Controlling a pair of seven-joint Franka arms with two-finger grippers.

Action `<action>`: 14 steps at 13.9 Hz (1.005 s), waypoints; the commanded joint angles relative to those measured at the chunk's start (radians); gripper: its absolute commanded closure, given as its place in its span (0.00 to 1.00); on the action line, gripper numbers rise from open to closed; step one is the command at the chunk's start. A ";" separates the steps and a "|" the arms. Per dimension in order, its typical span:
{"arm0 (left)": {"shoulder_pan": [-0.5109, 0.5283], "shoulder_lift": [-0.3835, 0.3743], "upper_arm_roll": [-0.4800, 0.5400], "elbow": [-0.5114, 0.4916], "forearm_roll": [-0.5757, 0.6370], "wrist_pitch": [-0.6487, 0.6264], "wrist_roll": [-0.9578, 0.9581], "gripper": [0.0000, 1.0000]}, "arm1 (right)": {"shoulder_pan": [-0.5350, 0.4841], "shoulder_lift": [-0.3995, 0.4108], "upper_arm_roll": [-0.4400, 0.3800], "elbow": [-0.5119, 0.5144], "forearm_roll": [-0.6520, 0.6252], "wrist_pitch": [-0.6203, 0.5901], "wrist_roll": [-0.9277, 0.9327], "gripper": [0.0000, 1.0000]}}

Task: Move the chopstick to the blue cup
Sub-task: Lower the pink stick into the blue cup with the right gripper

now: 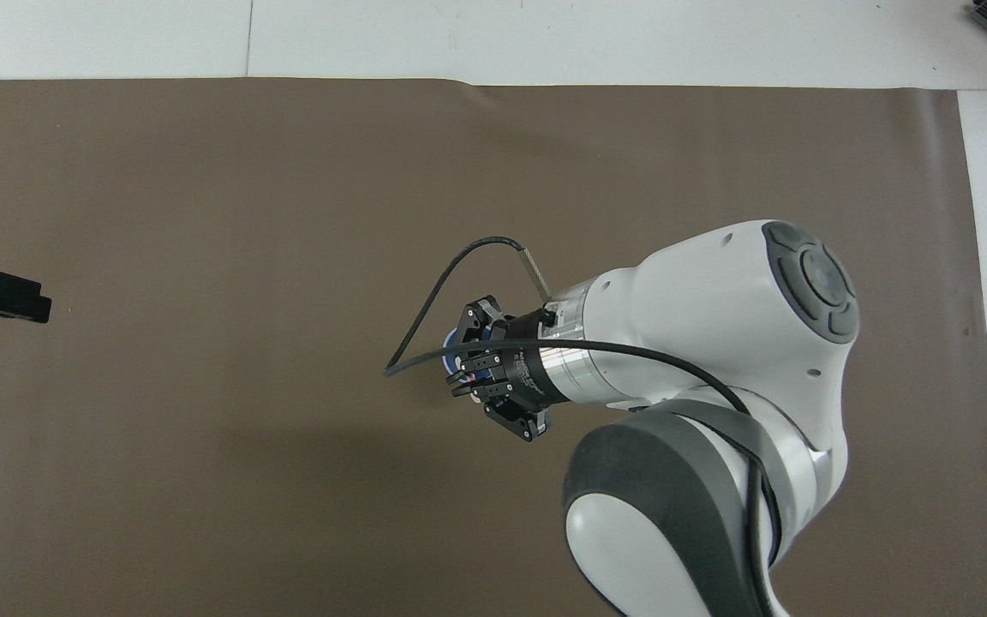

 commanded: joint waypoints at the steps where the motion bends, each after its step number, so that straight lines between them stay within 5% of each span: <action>1: 0.011 -0.004 -0.005 0.005 0.006 -0.006 0.007 0.00 | -0.008 -0.006 0.000 -0.045 -0.003 0.048 -0.059 1.00; 9: 0.010 -0.003 -0.008 0.008 -0.006 -0.005 -0.002 0.00 | -0.040 0.005 -0.003 -0.108 -0.009 0.125 -0.142 1.00; 13: 0.010 -0.004 -0.008 0.007 -0.018 -0.005 -0.001 0.00 | -0.031 0.021 -0.003 -0.085 -0.021 0.145 -0.136 0.59; 14: 0.010 -0.004 -0.008 0.008 -0.018 -0.006 -0.004 0.00 | -0.030 0.023 -0.003 -0.073 -0.044 0.147 -0.138 0.59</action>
